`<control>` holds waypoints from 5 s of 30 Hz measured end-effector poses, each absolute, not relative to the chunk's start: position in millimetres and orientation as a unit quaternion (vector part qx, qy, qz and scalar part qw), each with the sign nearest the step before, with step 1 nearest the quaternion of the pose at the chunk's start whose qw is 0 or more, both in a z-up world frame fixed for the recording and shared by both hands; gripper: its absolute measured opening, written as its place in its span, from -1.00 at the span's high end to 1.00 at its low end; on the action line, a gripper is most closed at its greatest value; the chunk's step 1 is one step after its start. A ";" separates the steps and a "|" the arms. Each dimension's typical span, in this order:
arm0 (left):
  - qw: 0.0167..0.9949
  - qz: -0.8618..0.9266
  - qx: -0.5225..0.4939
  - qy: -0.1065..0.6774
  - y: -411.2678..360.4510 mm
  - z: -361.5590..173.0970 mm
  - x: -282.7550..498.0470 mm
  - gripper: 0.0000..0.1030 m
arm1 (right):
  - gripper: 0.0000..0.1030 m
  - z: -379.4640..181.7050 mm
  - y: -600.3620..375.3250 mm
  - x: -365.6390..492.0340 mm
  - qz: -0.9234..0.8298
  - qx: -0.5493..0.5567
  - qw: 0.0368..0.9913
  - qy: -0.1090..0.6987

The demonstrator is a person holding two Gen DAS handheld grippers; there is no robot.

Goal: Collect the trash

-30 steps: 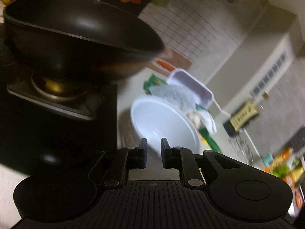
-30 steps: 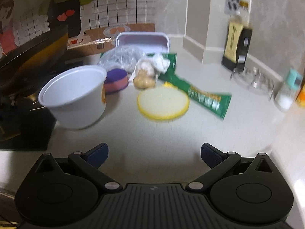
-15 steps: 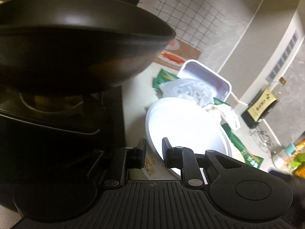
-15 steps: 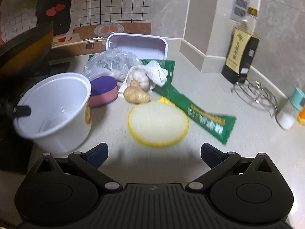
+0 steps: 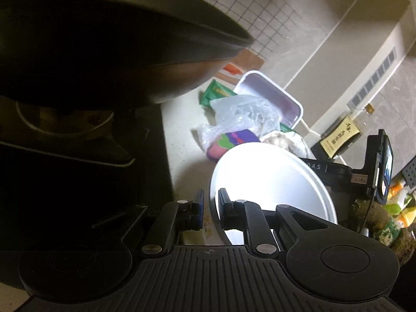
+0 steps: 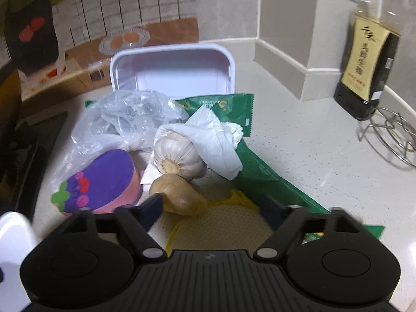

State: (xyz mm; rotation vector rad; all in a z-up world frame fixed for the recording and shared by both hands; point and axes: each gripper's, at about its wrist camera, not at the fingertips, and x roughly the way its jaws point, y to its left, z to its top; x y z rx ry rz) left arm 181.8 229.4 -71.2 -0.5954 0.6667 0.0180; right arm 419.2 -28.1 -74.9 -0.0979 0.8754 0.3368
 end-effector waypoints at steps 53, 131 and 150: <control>0.884 0.023 -0.265 0.384 196.2 -74.1 184.8 0.75 | -0.88 -81.9 -88.9 291.4 0.169 -0.082 0.901 0.391; 0.897 0.026 -0.234 0.374 196.4 -65.0 171.5 0.73 | 0.32 -20.6 -95.3 282.8 0.228 -0.018 0.900 0.370; 0.854 -0.159 -0.109 0.483 -5.3 -103.2 124.1 0.74 | 0.32 -135.7 -301.2 88.6 0.038 0.138 0.874 0.464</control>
